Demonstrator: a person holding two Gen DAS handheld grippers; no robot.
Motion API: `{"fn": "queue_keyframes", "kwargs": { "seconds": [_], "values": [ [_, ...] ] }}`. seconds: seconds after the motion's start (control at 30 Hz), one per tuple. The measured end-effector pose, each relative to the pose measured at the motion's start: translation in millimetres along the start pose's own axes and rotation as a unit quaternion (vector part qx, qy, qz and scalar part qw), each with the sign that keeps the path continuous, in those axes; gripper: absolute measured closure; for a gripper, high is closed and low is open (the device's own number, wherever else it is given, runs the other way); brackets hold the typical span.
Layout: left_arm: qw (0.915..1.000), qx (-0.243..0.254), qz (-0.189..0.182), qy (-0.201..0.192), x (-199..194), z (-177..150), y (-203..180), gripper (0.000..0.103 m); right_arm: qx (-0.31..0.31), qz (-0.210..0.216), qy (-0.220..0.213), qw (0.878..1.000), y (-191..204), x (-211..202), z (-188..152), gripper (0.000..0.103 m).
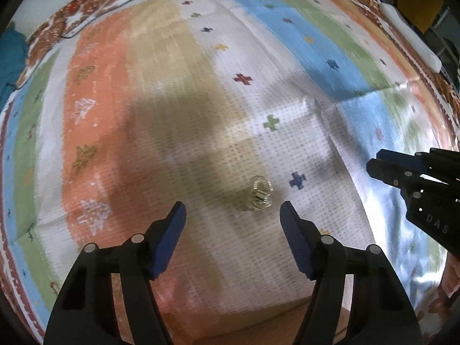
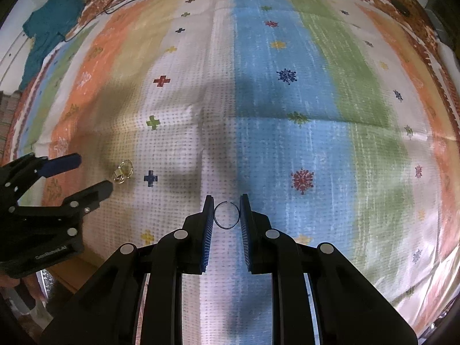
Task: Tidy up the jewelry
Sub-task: 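Grasp the gold hoop earrings with left gripper while right lifts the plain ring, then carry both held rings over the silver tin and lower them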
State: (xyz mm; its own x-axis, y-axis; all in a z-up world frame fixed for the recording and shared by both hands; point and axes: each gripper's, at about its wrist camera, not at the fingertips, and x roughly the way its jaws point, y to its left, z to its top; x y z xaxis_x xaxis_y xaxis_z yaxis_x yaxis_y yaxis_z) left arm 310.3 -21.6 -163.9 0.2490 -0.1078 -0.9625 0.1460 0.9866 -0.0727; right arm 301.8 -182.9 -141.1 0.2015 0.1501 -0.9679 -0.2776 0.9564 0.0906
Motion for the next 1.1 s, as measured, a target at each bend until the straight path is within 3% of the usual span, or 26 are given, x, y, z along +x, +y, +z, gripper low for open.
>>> {"fn": "queue_keyframes", "kwargs": {
  "seconds": [0.07, 0.17, 0.37, 0.47, 0.6, 0.8, 1.1],
  "values": [
    [0.9999, 0.011, 0.002, 0.005, 5.1, 1.3, -4.8, 0.039, -0.004, 0.0, -0.001, 1.0, 0.5, 0.2, 0.3, 0.084],
    [0.9998, 0.014, 0.004, 0.015, 13.1, 3.2, -8.5, 0.053, -0.008, -0.002, 0.001, 1.0, 2.2, 2.3, 0.6, 0.084],
    [0.9996, 0.024, 0.006, 0.01, 18.5, 10.0, -13.6, 0.054, -0.014, -0.006, 0.006, 1.0, 4.7, 5.5, -0.3, 0.084],
    [0.9993, 0.034, 0.011, 0.009, 20.8, 11.3, -18.2, 0.065, -0.019, -0.006, 0.005, 1.0, 5.8, 5.0, 0.0, 0.084],
    [0.9984, 0.052, 0.018, 0.01, 21.4, 10.3, -27.0, 0.088, -0.018, -0.006, 0.005, 1.0, 5.3, 5.9, 0.6, 0.084],
    [0.9979, 0.054, 0.036, 0.001, 15.0, 9.7, -29.9, 0.088, -0.034, -0.007, -0.003, 0.999, 12.9, 2.7, -1.5, 0.084],
    [0.9986, -0.006, 0.047, -0.025, -25.4, -8.6, -4.7, 0.088, -0.053, 0.004, -0.019, 0.998, 29.7, -14.8, -8.2, 0.084]
  ]
}}
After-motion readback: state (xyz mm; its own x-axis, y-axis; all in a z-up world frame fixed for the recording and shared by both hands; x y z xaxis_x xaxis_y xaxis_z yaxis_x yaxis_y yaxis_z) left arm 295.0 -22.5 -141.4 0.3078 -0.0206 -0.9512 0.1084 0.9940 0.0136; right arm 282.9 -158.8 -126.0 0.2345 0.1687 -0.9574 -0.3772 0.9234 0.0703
